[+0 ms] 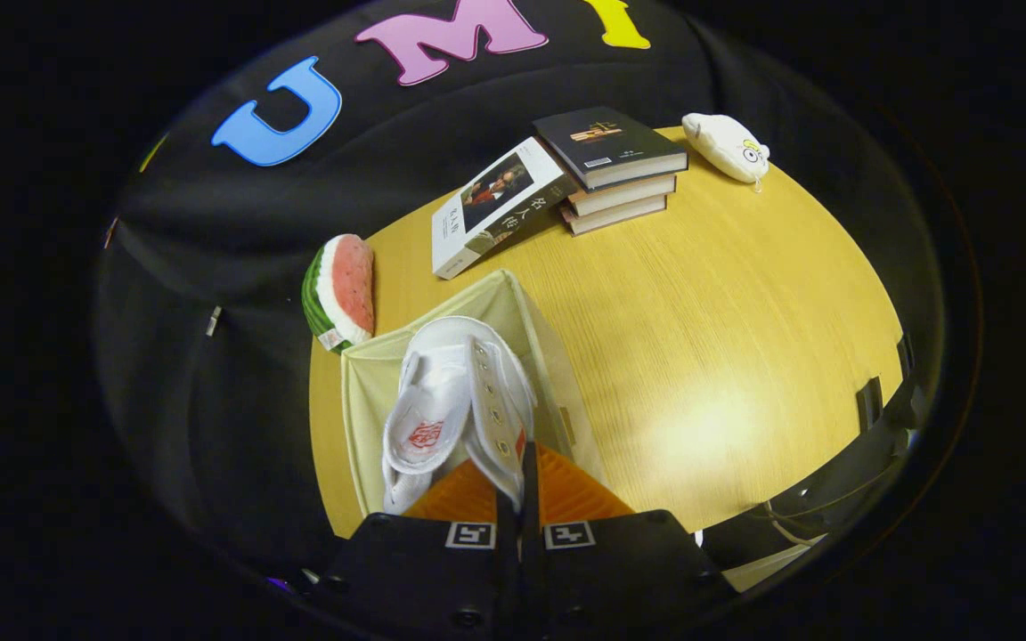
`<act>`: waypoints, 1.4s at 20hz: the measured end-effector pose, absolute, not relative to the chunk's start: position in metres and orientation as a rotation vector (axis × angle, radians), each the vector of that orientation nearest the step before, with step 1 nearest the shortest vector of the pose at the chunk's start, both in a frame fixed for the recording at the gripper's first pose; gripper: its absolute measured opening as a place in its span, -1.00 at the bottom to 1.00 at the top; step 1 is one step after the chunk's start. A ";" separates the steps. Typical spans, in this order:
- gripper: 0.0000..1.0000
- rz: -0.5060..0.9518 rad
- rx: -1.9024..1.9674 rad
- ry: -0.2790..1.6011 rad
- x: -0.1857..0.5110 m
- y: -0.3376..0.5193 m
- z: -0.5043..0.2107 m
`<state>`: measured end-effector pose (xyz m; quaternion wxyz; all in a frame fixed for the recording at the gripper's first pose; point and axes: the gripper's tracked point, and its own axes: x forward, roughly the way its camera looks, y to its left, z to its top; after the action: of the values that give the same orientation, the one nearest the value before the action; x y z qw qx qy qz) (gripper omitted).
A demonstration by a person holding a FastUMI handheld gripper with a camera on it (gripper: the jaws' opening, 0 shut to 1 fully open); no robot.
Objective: Open the storage box then place both shoes into the box .Put the left shoe in first, then the right shoe, with the right side of both shoes facing outward in a uniform manner.
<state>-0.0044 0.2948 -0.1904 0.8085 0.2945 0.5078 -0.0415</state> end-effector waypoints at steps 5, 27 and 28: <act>-0.80 -0.053 0.554 1.060 -0.004 0.304 -0.200; 0.50 0.201 0.469 0.669 0.003 0.199 -0.109; 0.50 0.203 0.460 0.639 0.006 0.190 -0.102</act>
<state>0.0058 0.1899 -0.1020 0.9184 0.2239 0.3108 0.0988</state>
